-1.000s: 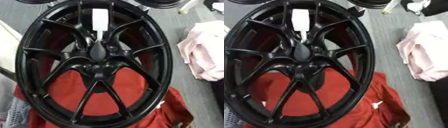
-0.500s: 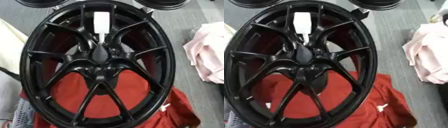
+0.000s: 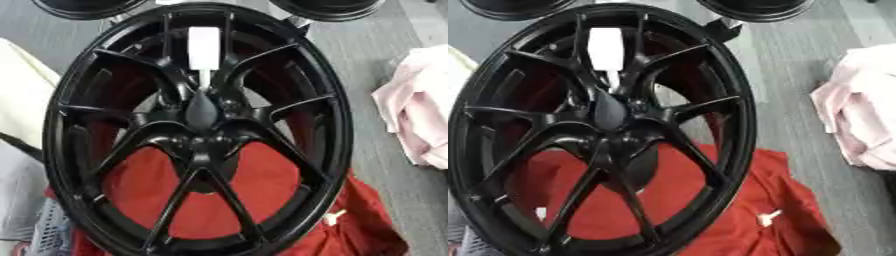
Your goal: Pull the pin out of the wheel hub.
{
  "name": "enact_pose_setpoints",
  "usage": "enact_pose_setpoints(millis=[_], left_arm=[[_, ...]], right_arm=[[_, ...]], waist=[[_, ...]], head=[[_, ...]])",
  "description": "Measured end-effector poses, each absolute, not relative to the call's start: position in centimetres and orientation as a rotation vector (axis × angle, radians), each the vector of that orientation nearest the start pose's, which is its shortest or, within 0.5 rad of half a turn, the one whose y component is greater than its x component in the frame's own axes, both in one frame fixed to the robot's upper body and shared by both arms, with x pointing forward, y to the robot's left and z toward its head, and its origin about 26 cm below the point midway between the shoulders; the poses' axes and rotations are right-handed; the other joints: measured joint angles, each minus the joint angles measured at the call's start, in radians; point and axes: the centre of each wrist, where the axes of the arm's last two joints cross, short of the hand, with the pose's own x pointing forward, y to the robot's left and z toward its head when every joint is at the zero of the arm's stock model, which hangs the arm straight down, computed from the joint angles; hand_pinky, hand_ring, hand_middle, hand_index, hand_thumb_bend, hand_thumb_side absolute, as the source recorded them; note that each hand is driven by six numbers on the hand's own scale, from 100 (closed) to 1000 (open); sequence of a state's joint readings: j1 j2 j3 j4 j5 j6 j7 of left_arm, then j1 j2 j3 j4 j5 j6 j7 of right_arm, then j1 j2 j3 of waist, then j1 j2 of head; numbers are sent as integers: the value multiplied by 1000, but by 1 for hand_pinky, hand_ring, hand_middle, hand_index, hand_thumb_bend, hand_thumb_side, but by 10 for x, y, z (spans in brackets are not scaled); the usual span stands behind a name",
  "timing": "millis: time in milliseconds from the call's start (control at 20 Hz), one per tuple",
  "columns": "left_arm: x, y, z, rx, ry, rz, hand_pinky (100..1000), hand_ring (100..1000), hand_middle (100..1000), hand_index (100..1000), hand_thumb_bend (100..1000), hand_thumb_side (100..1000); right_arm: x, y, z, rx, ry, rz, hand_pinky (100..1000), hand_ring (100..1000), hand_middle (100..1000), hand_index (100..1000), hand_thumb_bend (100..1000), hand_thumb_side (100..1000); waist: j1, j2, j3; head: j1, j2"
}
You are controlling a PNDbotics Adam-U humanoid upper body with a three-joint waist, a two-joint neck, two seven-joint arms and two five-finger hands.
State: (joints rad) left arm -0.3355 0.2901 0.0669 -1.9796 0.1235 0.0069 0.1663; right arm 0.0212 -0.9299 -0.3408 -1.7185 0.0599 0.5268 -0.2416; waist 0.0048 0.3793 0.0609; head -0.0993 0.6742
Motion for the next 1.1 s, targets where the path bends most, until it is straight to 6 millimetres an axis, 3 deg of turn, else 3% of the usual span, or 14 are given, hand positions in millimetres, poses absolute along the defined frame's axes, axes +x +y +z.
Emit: enact_pose_setpoints(millis=[150, 400, 550, 600, 850, 950, 1100], left_arm=[[306, 268, 208, 131, -2310, -37, 844, 701, 624, 843, 100, 803], [306, 268, 208, 131, -2310, -37, 845, 702, 624, 843, 100, 804], [306, 268, 208, 131, -2310, -37, 845, 702, 624, 843, 100, 805], [306, 268, 208, 131, -2310, -37, 846, 702, 625, 843, 100, 805], [306, 268, 208, 131, -2309, -37, 846, 702, 625, 843, 100, 805], [306, 268, 208, 131, -2309, -36, 846, 702, 625, 843, 100, 804], [306, 268, 208, 128, -2309, -33, 845, 702, 625, 843, 100, 804]], right_arm=[[255, -485, 213, -1275, -1242, 123, 899, 951, 873, 859, 100, 500], [253, -492, 209, -1286, -1228, 85, 903, 953, 878, 852, 152, 359], [252, -494, 209, -1292, -1223, 72, 905, 952, 875, 845, 228, 124], [252, -494, 209, -1291, -1223, 68, 902, 948, 868, 839, 232, 122], [252, -494, 208, -1279, -1225, 53, 883, 921, 835, 819, 161, 212], [251, -493, 209, -1278, -1242, 36, 869, 892, 796, 797, 100, 337], [252, -486, 215, -1284, -1315, 0, 841, 832, 722, 750, 100, 444]], waist=[[0, 0, 0], [1, 0, -3], [0, 0, -4], [-1, 0, -4], [-1, 0, -5], [-1, 0, -5], [-1, 0, -5]], head=[[0, -1], [1, -1], [1, -1], [1, -1], [1, -1], [1, -1], [1, -1]])
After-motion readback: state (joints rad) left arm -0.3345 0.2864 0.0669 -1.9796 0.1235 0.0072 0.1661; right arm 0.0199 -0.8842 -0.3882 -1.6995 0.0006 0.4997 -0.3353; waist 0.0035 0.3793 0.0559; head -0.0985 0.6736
